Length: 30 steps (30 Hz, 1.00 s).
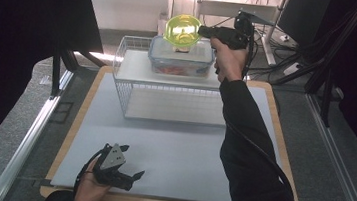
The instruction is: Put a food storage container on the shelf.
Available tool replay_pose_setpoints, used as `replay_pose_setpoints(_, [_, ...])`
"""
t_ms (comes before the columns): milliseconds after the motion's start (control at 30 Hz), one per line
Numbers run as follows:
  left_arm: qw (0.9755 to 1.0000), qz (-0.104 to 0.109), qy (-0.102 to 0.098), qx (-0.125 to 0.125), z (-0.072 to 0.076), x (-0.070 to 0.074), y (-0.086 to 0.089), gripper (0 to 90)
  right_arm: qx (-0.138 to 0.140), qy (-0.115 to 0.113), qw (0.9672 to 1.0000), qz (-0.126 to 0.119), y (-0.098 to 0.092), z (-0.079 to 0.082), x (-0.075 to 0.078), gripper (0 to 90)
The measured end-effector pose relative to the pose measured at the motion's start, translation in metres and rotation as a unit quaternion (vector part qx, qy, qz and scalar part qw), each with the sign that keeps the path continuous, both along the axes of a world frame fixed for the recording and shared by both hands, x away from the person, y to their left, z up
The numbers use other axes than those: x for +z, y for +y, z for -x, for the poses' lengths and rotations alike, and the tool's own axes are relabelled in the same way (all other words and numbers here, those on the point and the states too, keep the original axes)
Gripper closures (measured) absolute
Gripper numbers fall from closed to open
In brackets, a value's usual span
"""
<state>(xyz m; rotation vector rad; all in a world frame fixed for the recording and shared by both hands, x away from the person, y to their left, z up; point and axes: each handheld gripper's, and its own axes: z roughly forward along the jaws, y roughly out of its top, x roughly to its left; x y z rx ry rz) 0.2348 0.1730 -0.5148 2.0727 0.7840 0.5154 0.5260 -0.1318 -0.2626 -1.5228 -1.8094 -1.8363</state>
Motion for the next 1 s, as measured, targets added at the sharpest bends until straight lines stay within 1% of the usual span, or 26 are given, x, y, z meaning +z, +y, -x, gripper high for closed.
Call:
replay_pose_setpoints(67, [1.0, -0.002, 0.001, 0.0, -0.0002, -0.0004, -0.0003, 3.8, -0.004, 0.003, 1.0, 0.002, 0.0001, -0.0012, -0.0017, 72.7])
replay_pose_setpoints(133, [1.0, -0.002, 0.002, -0.001, -0.0003, -0.0008, -0.0007, 3.8, -0.005, 0.006, 1.0, 0.002, -0.0005, -0.0024, -0.0031, 72.6])
replay_pose_setpoints(200, [1.0, -0.003, 0.004, -0.002, -0.0004, -0.0011, -0.001, 3.9, -0.005, 0.005, 0.9999, 0.008, -0.0012, -0.0029, -0.0034, 72.5])
replay_pose_setpoints(267, [1.0, -0.005, 0.004, -0.003, -0.0006, -0.0014, -0.0012, 3.8, 0.004, 0.01, 0.9999, 0.007, -0.0012, -0.0039, -0.0043, 72.1])
replay_pose_setpoints(400, [1.0, -0.006, 0.004, -0.003, -0.0005, -0.0015, -0.0016, 3.9, 0.012, 0.016, 0.9998, 0.006, -0.0007, -0.0032, -0.0039, 72.0])
replay_pose_setpoints(467, [1.0, -0.007, 0.005, -0.004, -0.0006, -0.0015, -0.0015, 3.8, 0.014, 0.013, 0.9998, 0.009, -0.0007, -0.0026, -0.0037, 71.3])
replay_pose_setpoints(533, [0.9999, -0.008, 0.005, -0.005, -0.0005, -0.0015, -0.0017, 3.8, 0.022, 0.02, 0.9996, 0.005, -0.0011, -0.0031, -0.0038, 70.3])
replay_pose_setpoints(600, [0.9999, -0.009, 0.006, -0.005, -0.0004, -0.0015, -0.0019, 3.8, 0.02, 0.017, 0.9996, 0.008, -0.0008, -0.0036, -0.0034, 68.9])
replay_pose_setpoints(700, [0.9999, -0.009, 0.005, -0.005, -0.0004, -0.0016, -0.002, 3.8, 0.029, 0.017, 0.9993, 0.014, 0.0004, -0.0049, -0.0031, 63.4])
replay_pose_setpoints(800, [0.9999, -0.009, 0.006, -0.005, -0.0005, -0.0018, -0.0021, 3.8, 0.032, 0.014, 0.9992, 0.022, 0.0015, -0.005, -0.0029, 59.7])
replay_pose_setpoints(833, [0.9999, -0.01, 0.005, -0.005, -0.0005, -0.0018, -0.0021, 3.9, 0.032, 0.013, 0.9991, 0.026, 0.0016, -0.0052, -0.003, 57.3])
replay_pose_setpoints(933, [0.9999, -0.011, 0.006, -0.006, -0.0004, -0.0017, -0.0022, 3.8, 0.025, 0.01, 0.9993, 0.024, 0.0006, -0.005, -0.0023, 50.4])
replay_pose_setpoints(1000, [0.9999, -0.012, 0.007, -0.006, -0.0005, -0.0019, -0.0022, 3.9, 0.022, 0.006, 0.9994, 0.026, -0.0006, -0.0045, -0.0012, 48.2])
